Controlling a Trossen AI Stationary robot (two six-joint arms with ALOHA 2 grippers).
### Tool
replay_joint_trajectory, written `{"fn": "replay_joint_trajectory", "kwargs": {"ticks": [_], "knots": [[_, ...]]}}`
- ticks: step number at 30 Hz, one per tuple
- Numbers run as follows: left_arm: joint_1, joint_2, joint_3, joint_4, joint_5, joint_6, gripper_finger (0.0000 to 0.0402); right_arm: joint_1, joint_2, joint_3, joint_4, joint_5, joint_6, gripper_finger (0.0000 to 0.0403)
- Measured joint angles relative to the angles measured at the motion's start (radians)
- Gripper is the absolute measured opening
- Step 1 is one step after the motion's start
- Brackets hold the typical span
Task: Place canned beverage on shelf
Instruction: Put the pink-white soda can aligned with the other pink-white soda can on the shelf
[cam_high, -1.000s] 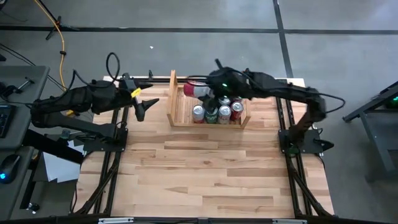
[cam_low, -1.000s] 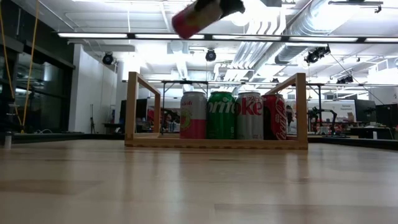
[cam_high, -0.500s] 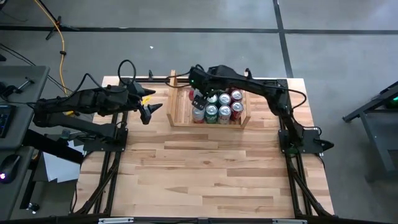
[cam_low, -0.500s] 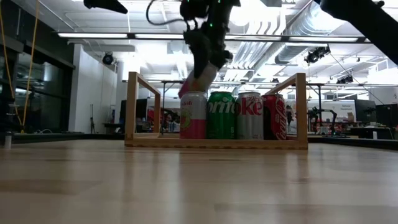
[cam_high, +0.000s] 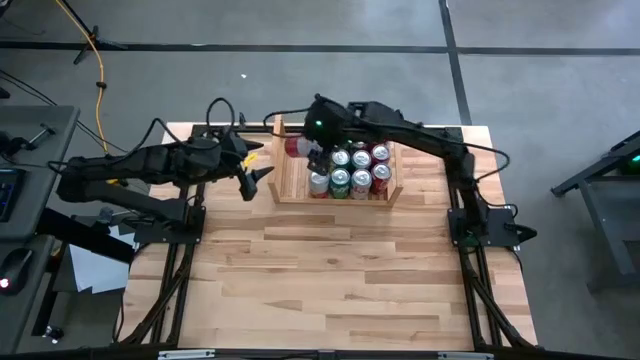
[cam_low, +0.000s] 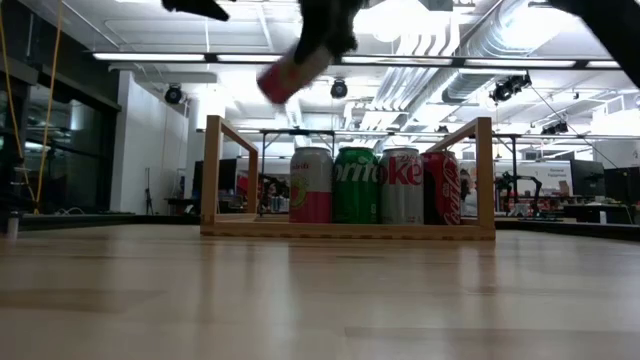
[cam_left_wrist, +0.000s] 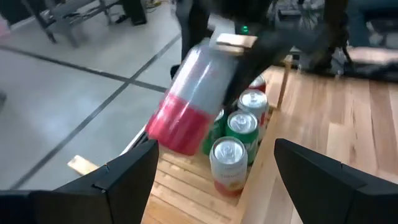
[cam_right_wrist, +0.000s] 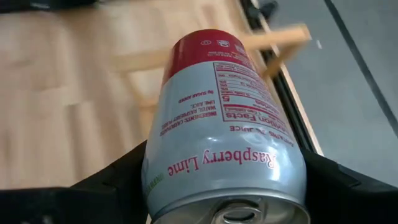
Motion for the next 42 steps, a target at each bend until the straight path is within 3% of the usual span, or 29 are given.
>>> {"fn": "replay_joint_trajectory", "kwargs": {"ticks": [8,14,20,26,36,42], "knots": [[0.0,0.099,0.001,0.141,0.097,0.116,0.031,0.142,-0.133,-0.008,-0.053,-0.021,-0.082,0.0278],[0.006,0.171,0.082,0.148,0.187,0.1,0.0312,0.234,-0.189,-0.009,-0.181,0.104,-0.019,0.0278],[0.031,0.232,0.181,0.146,0.307,0.083,0.0345,0.297,-0.239,-0.008,-0.22,0.135,0.037,0.0278],[0.044,0.276,0.201,0.174,0.447,0.119,0.0374,0.344,-0.269,-0.009,-0.18,0.173,0.071,0.0278],[0.041,0.324,0.201,0.22,0.626,0.138,0.0377,0.363,-0.263,-0.009,-0.052,0.166,0.025,0.0278],[0.027,0.327,0.201,0.256,0.62,0.168,0.0377,0.364,-0.263,-0.009,-0.032,0.151,0.026,0.0278]]}}
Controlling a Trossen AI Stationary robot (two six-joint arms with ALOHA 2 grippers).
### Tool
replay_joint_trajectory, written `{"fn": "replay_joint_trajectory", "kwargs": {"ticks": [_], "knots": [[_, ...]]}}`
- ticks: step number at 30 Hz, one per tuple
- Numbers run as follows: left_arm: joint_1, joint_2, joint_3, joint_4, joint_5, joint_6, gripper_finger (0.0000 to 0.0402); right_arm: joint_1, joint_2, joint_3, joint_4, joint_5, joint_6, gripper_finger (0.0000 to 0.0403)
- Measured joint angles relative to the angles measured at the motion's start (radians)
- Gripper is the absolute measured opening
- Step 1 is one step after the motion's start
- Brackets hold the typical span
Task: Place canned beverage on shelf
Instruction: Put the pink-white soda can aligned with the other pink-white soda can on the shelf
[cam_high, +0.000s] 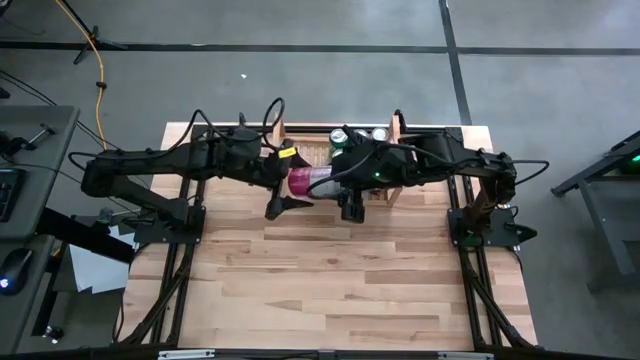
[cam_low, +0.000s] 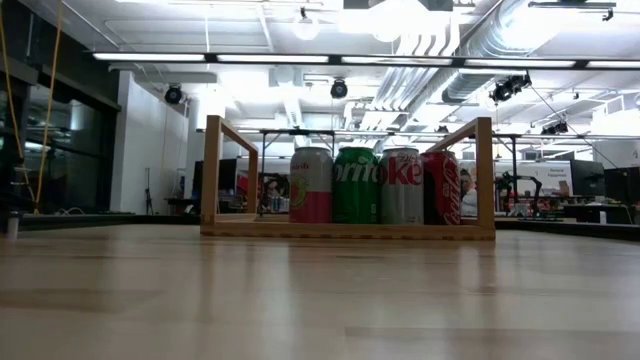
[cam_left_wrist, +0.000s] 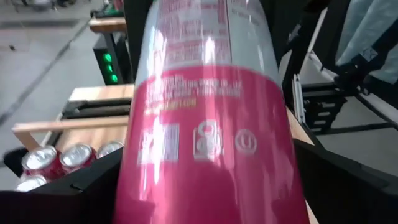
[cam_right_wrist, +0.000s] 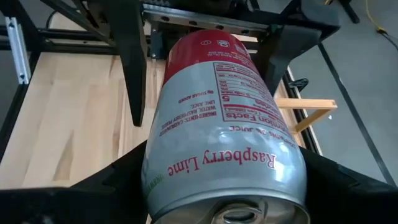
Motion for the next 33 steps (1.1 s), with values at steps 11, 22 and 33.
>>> {"fn": "replay_joint_trajectory", "kwargs": {"ticks": [11,22,33], "knots": [[0.004,-0.005,0.0,0.042,-0.008,0.019,0.0276,-0.003,0.0,0.0,0.004,-0.009,-0.002,0.0278],[0.031,-0.02,-0.002,-0.074,-0.082,0.038,0.0275,-0.005,-0.009,0.001,-0.052,0.049,0.012,0.038],[0.063,-0.235,-0.226,0.153,-0.155,-0.097,0.0275,-0.046,-0.082,0.001,-0.316,0.085,0.14,0.0356]]}}
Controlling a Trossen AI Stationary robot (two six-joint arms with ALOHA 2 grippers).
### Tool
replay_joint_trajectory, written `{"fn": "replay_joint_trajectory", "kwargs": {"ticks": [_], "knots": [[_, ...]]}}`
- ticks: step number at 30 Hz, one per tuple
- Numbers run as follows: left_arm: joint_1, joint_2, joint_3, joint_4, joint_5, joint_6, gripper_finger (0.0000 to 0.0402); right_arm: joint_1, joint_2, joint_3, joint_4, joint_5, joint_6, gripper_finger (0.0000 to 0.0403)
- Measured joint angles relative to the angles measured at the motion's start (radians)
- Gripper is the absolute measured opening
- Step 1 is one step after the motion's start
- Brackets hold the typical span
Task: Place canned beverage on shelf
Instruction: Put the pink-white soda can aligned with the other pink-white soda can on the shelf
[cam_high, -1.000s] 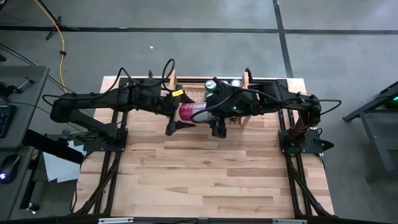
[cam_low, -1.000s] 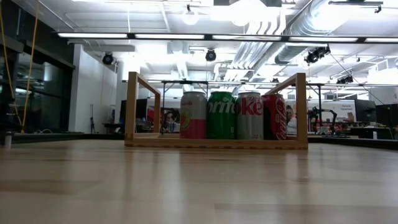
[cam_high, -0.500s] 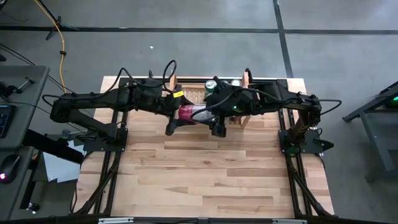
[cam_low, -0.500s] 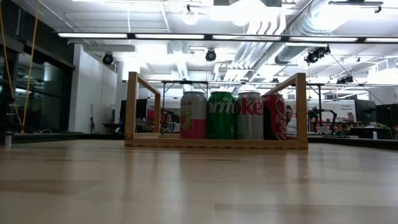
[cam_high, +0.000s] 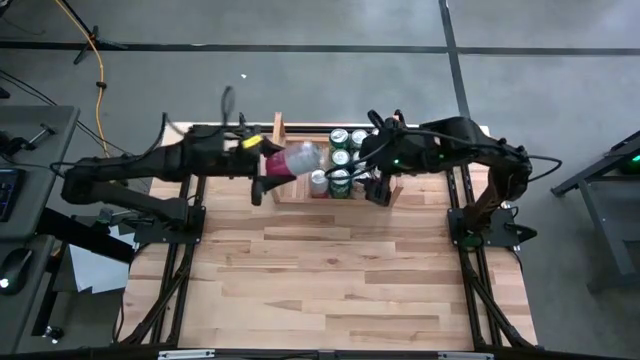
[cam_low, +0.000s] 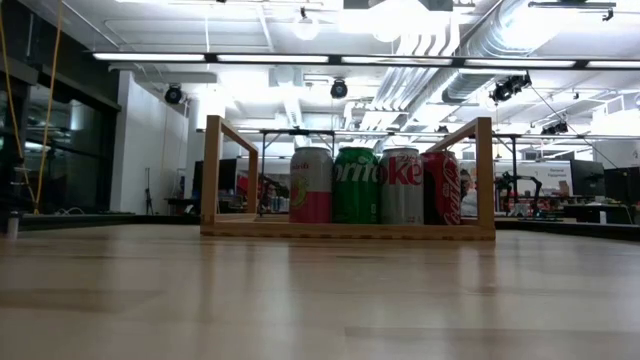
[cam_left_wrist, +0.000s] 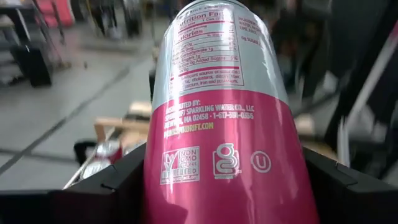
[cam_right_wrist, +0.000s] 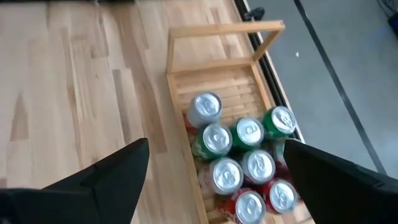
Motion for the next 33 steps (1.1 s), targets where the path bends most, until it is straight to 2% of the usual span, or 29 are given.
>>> {"fn": "replay_joint_trajectory", "kwargs": {"ticks": [4,6,8,10,13,16,18,20,23,28,33], "knots": [[0.0,-0.09,-0.222,0.354,-0.003,-0.142,0.0275,-0.002,0.002,-0.001,0.06,0.001,-0.013,0.0357],[-0.002,-0.113,-0.32,0.536,-0.005,-0.221,0.0275,-0.006,-0.005,-0.052,0.171,0.002,-0.027,0.0357],[-0.003,-0.121,-0.4,0.711,-0.016,-0.287,0.0275,-0.011,-0.037,-0.182,0.315,-0.013,-0.046,0.0357],[-0.003,-0.121,-0.453,0.834,-0.031,-0.331,0.0275,-0.02,-0.091,-0.37,0.499,-0.054,-0.046,0.0357],[-0.01,-0.121,-0.48,0.915,-0.066,-0.363,0.0275,-0.038,-0.201,-0.705,0.863,-0.136,0.034,0.0358],[-0.023,-0.114,-0.48,0.92,-0.12,-0.355,0.0275,-0.056,-0.296,-0.979,1.39,-0.161,0.131,0.0358],[-0.028,-0.097,-0.48,0.922,-0.149,-0.351,0.0275,-0.073,-0.329,-1.102,1.739,-0.156,0.19,0.0358],[-0.029,-0.064,-0.479,0.962,-0.161,-0.358,0.0275,-0.093,-0.337,-1.172,1.951,-0.129,0.243,0.0358],[-0.029,0.008,-0.444,0.982,-0.166,-0.367,0.0275,-0.123,-0.324,-1.193,2.004,-0.118,0.29,0.0358],[-0.028,0.136,-0.368,1.02,-0.158,-0.365,0.0275,-0.139,-0.289,-1.127,1.982,-0.138,0.267,0.0358],[-0.026,0.174,-0.335,1.033,-0.091,-0.369,0.0275,-0.145,-0.288,-1.069,1.9,-0.241,0.219,0.0358]]}}
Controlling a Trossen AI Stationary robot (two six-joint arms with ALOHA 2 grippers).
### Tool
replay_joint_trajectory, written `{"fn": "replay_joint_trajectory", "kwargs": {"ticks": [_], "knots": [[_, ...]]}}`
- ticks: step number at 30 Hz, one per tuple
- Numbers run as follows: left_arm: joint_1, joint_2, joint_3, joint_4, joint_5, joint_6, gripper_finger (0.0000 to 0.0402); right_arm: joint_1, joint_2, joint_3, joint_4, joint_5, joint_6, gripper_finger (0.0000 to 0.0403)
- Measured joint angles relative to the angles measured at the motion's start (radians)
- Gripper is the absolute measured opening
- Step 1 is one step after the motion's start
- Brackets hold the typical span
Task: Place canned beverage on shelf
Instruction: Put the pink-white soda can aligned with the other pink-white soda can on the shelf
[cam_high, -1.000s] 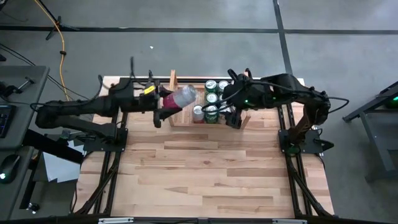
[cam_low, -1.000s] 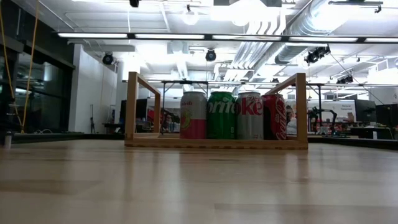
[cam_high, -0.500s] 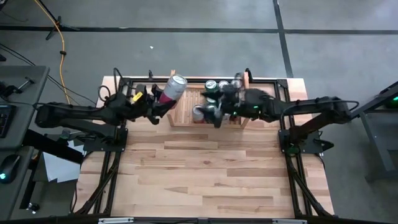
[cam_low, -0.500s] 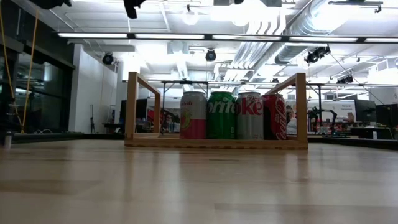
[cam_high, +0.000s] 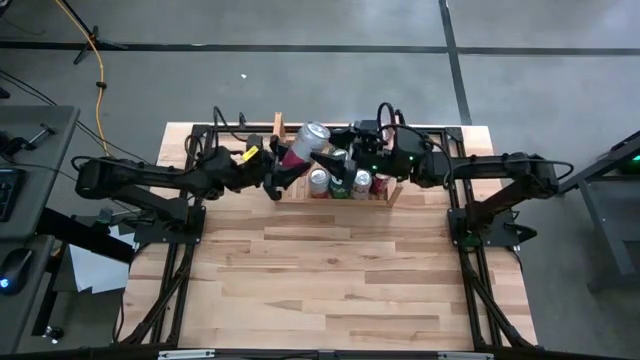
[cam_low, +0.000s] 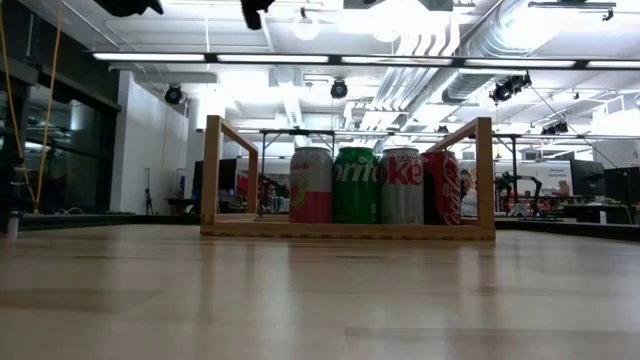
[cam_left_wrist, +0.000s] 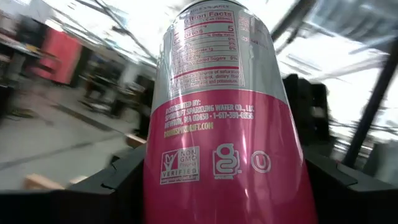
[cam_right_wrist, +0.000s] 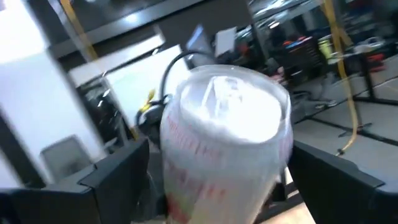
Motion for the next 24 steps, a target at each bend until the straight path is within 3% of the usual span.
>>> {"fn": "replay_joint_trajectory", "kwargs": {"ticks": [6,9,14,24], "knots": [[0.045,0.002,0.002,0.015,0.317,-0.172,0.0275,-0.013,0.004,0.056,-0.093,-0.181,-0.07,0.0358],[0.065,0.002,0.002,0.019,0.418,-0.27,0.0275,-0.017,0.004,0.069,-0.09,-0.282,-0.09,0.0358],[0.087,0.004,0.001,0.048,0.472,-0.347,0.0275,-0.017,0.004,0.074,-0.09,-0.33,-0.098,0.0358],[0.105,0.004,0.001,0.042,0.472,-0.35,0.0275,-0.016,0.004,0.074,-0.098,-0.329,-0.087,0.0352]]}}
